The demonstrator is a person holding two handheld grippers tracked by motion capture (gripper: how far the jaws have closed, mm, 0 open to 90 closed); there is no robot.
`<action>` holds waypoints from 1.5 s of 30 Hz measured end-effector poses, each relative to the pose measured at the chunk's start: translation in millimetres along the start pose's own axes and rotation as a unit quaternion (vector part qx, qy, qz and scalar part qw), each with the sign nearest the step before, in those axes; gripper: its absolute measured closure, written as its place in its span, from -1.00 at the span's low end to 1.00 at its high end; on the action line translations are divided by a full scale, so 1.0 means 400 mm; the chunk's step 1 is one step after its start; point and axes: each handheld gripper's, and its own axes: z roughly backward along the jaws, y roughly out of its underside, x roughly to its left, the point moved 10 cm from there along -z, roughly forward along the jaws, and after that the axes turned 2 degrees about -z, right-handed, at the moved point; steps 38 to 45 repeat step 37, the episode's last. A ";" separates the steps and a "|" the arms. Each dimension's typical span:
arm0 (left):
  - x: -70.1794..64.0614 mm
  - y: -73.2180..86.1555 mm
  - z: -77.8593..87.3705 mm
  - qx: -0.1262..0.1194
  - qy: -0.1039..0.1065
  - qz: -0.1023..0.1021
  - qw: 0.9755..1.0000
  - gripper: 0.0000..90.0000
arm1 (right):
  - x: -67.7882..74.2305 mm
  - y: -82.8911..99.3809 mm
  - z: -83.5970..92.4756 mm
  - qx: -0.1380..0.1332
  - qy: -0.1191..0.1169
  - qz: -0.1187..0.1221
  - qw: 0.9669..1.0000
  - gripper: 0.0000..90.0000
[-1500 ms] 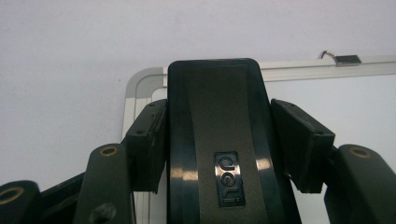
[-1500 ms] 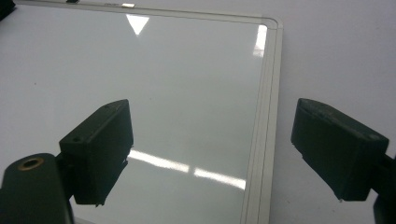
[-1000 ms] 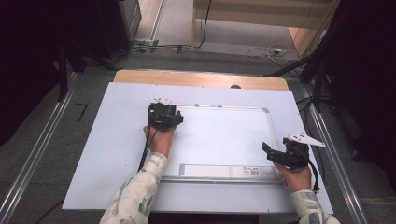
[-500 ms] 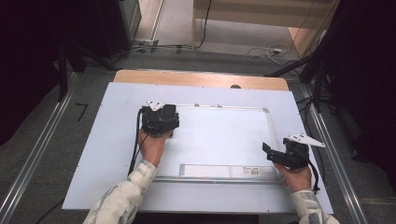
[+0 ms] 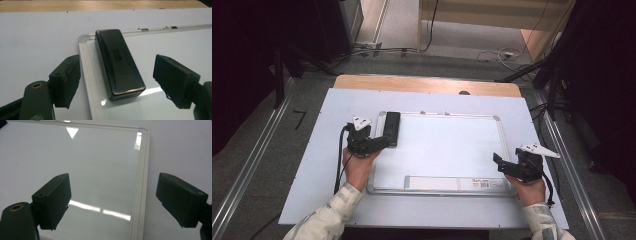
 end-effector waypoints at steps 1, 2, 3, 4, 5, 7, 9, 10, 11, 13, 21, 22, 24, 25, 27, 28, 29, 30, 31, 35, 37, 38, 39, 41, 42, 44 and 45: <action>0.009 0.005 0.006 0.000 -0.002 0.000 1.000 -0.50 | 0.000 0.000 0.000 0.000 0.000 0.000 1.000 -0.74; 0.018 0.009 0.012 -0.002 -0.004 0.001 1.000 -0.50 | 0.000 0.000 0.000 0.000 0.000 -0.001 1.000 -0.74; 0.028 0.015 0.017 -0.001 -0.005 0.003 1.000 -0.50 | 0.000 0.000 0.000 0.000 0.000 0.000 1.000 -0.74; 0.039 0.021 0.021 0.001 -0.007 0.005 1.000 -0.50 | 0.000 0.000 0.000 0.000 0.000 0.000 1.000 -0.74; 0.049 0.027 0.025 0.004 -0.009 0.008 1.000 -0.50 | 0.000 0.000 0.000 0.000 0.000 0.000 1.000 -0.74; 0.071 0.035 0.033 0.004 -0.015 0.010 1.000 -0.50 | 0.000 0.000 0.000 0.000 0.000 -0.001 1.000 -0.74; 0.088 0.041 0.041 0.004 -0.019 0.012 1.000 -0.50 | 0.000 0.000 0.001 0.000 0.001 -0.001 1.000 -0.74; 0.100 0.045 0.047 0.005 -0.022 0.013 1.000 -0.50 | 0.000 0.000 0.001 0.000 0.001 -0.001 1.000 -0.74; 0.109 0.048 0.051 0.003 -0.025 0.014 1.000 -0.50 | -0.001 0.000 0.002 -0.001 0.000 -0.001 1.000 -0.74; 0.127 0.056 0.058 0.005 -0.028 0.017 0.999 -0.50 | -0.002 0.000 0.002 -0.001 0.000 -0.002 1.000 -0.74; 0.190 0.088 0.087 0.009 -0.040 0.029 0.999 -0.50 | -0.004 0.001 0.003 -0.001 0.001 -0.001 1.000 -0.74; 0.199 0.093 0.091 0.010 -0.042 0.031 0.999 -0.50 | -0.004 0.001 0.003 -0.001 0.002 -0.002 1.000 -0.74; 0.211 0.098 0.095 0.010 -0.044 0.034 0.998 -0.50 | -0.005 0.001 0.004 -0.001 0.002 -0.002 1.000 -0.74; 0.216 0.099 0.096 0.010 -0.044 0.037 0.998 -0.50 | -0.005 0.002 0.004 -0.001 0.002 -0.002 1.000 -0.74; 0.222 0.101 0.100 0.009 -0.042 0.041 0.998 -0.50 | -0.005 0.002 0.004 -0.001 0.002 -0.002 1.000 -0.74; 0.224 0.103 0.101 0.009 -0.043 0.042 0.998 -0.50 | -0.005 0.002 0.005 -0.001 0.003 -0.003 1.000 -0.74; 0.225 0.104 0.102 0.009 -0.042 0.042 0.998 -0.50 | -0.005 0.001 0.005 -0.002 0.003 -0.003 1.000 -0.74; 0.226 0.106 0.104 0.009 -0.040 0.044 0.998 -0.50 | -0.006 0.001 0.006 -0.002 0.004 -0.004 1.000 -0.74; 0.227 0.107 0.106 0.008 -0.039 0.045 0.998 -0.50 | -0.007 0.001 0.006 -0.003 0.003 -0.003 1.000 -0.74; 0.231 0.114 0.115 0.009 -0.035 0.047 0.998 -0.50 | -0.011 0.002 0.007 -0.003 0.005 -0.006 1.000 -0.74; 0.234 0.119 0.118 0.011 -0.035 0.047 0.998 -0.50 | -0.012 0.002 0.008 -0.004 0.003 -0.007 1.000 -0.74; 0.234 0.119 0.118 0.011 -0.035 0.047 0.998 -0.50 | -0.012 0.002 0.008 -0.004 0.003 -0.007 1.000 -0.74; 0.234 0.119 0.118 0.011 -0.035 0.047 0.998 -0.50 | -0.012 0.002 0.008 -0.004 0.003 -0.007 1.000 -0.74; 0.234 0.119 0.118 0.011 -0.035 0.047 0.998 -0.50 | -0.012 0.002 0.008 -0.004 0.003 -0.007 1.000 -0.74; 0.234 0.119 0.118 0.011 -0.035 0.047 0.998 -0.50 | -0.012 0.002 0.008 -0.004 0.003 -0.007 1.000 -0.74; 0.234 0.119 0.118 0.011 -0.035 0.047 0.998 -0.50 | -0.012 0.002 0.008 -0.004 0.003 -0.007 1.000 -0.74; 0.234 0.119 0.118 0.011 -0.035 0.047 0.998 -0.50 | -0.012 0.002 0.008 -0.004 0.003 -0.007 1.000 -0.74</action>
